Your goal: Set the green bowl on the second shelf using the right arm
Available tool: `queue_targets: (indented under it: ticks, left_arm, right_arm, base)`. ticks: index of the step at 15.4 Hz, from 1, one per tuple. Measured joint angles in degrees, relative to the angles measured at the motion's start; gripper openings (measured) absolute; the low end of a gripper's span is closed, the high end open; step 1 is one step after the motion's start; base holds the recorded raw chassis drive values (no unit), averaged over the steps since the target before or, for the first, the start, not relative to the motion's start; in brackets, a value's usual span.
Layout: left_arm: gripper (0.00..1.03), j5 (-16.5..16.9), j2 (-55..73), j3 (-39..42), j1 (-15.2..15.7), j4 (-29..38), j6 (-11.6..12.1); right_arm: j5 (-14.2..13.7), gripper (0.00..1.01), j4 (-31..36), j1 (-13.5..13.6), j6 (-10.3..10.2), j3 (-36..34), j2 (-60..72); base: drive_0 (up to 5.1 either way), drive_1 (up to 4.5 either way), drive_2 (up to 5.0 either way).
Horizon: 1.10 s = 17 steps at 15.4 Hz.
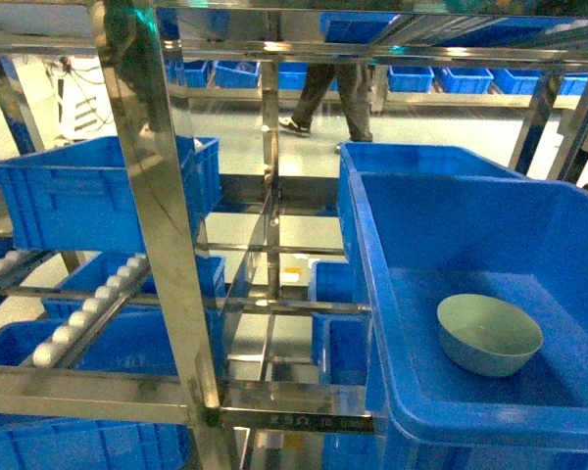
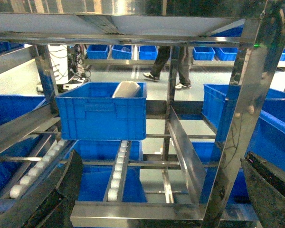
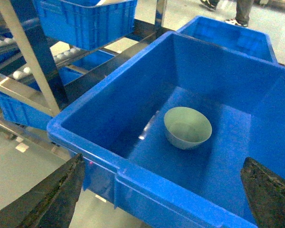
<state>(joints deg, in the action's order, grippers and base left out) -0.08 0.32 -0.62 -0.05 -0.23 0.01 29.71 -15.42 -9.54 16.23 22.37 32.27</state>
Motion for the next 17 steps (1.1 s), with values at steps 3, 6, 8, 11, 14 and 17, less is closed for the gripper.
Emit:
queue_targets:
  ticks: [3,6,8,11,14,17]
  left_arm:
    - [0.98,0.0,0.0,0.0,0.0,0.0,0.0]
    - [0.98,0.0,0.0,0.0,0.0,-0.1,0.0]
    - [0.98,0.0,0.0,0.0,0.0,0.1,0.0]
    - [0.98,0.0,0.0,0.0,0.0,0.0,0.0]
    - [0.98,0.0,0.0,0.0,0.0,0.0,0.0]
    - [0.98,0.0,0.0,0.0,0.0,0.0,0.0]
  right_arm:
    - [-16.1,0.83,19.0,7.7,-6.3,-8.3,-5.7]
    - [-25.5,0.66,28.2,10.1,-11.2,-13.3,-9.0]
    - [-29.2,0.57,29.5,9.4,-12.9,-13.8,-9.3]
    - [-29.7,0.36,29.1,9.2,-14.6,-15.6,-11.8]
    - [-29.7,0.02,27.8,9.3,-15.4,-17.8,-15.3]
    - [-29.7,0.02,26.1,9.3,-15.4,-19.4,-18.6]
  base:
    - [0.0,0.0,0.0]
    - [0.0,0.0,0.0]
    - [0.0,0.0,0.0]
    - [0.0,0.0,0.0]
    - [0.0,0.0,0.0]
    - [0.0,0.0,0.0]
